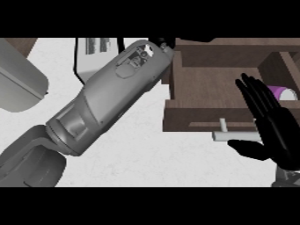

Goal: Pick up the can, place it into the drawer and close the drawer

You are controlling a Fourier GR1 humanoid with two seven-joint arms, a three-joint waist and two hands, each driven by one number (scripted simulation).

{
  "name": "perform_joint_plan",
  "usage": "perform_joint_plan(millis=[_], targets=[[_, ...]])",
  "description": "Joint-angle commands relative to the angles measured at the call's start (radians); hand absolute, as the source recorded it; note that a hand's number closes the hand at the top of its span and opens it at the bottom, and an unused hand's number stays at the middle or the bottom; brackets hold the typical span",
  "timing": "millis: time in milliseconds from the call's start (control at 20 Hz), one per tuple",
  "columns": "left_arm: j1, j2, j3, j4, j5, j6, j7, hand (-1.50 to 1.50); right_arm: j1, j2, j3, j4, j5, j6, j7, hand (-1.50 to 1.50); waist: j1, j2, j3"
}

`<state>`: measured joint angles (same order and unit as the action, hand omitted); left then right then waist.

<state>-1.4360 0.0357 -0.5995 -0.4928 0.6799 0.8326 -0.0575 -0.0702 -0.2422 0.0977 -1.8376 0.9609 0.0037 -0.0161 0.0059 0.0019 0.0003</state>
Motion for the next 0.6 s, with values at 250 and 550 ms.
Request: perform_joint_plan(millis=[250,550], targets=[[0.029,0.099,-0.019,-0.168,-0.063,0.014,0.168,-1.5,-0.141,0.096,-0.029,0.389,0.095,-0.234,-0.056,-1.5,0.025,-0.007,0.001],[0.115,0.247,-0.019,-0.312,-0.08,-0.038,0.225,-1.5,-0.228,0.077,-0.1,0.598,0.111,-0.337,-0.115,-1.5,0.045,-0.005,0.001]])
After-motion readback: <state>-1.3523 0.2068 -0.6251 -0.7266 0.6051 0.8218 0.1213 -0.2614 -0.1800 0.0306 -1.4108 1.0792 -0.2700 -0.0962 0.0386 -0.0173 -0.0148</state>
